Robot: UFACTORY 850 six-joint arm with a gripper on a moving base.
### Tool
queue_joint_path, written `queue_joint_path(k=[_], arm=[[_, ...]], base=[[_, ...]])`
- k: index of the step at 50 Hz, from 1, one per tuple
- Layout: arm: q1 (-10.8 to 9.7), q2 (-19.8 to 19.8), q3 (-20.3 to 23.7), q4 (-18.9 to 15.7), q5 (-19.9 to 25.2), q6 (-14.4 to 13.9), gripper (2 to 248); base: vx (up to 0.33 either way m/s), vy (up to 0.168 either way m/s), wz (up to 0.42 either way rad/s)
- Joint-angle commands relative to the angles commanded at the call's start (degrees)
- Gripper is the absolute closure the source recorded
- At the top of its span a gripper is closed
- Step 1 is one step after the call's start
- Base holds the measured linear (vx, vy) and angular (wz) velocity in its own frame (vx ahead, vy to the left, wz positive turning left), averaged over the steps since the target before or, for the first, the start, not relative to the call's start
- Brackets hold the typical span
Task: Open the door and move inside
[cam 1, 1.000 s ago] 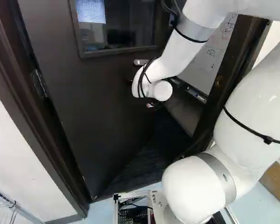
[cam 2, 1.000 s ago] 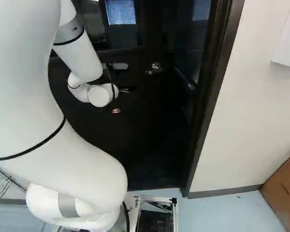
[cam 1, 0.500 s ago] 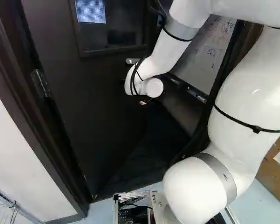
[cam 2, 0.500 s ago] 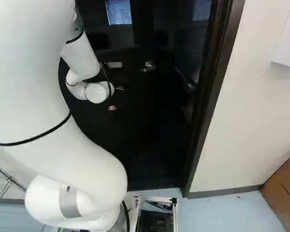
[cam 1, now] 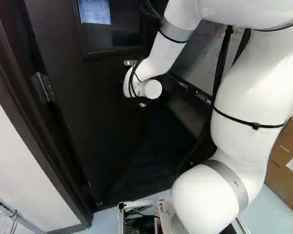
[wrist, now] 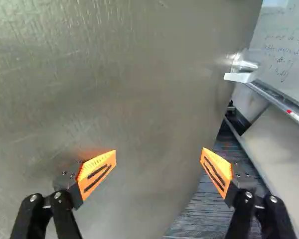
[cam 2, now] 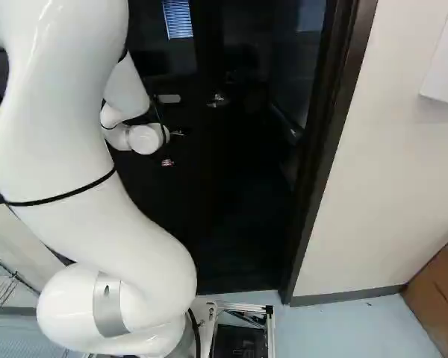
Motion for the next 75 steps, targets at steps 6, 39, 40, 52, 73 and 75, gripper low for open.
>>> queue_joint_path(k=[6, 39, 40, 52, 73, 75], arm=[[0.77, -1.28, -1.4, 0.0, 0.0, 0.0, 3], [4.64, -8.44, -9.55, 0.0, 0.0, 0.0, 3], [4.75, -8.66, -9.81, 0.0, 0.0, 0.0, 3], [6.02, -11.34, -12.98, 0.0, 0.0, 0.0, 3], [7.62, -15.65, -18.23, -0.54, 0.0, 0.0, 3], [7.72, -15.95, -18.6, -0.76, 0.0, 0.0, 3]], base=[[0.0, 0.0, 0.0], [0.0, 0.0, 0.0], [0.0, 0.0, 0.0], [0.0, 0.0, 0.0], [0.0, 0.0, 0.0], [0.0, 0.0, 0.0]])
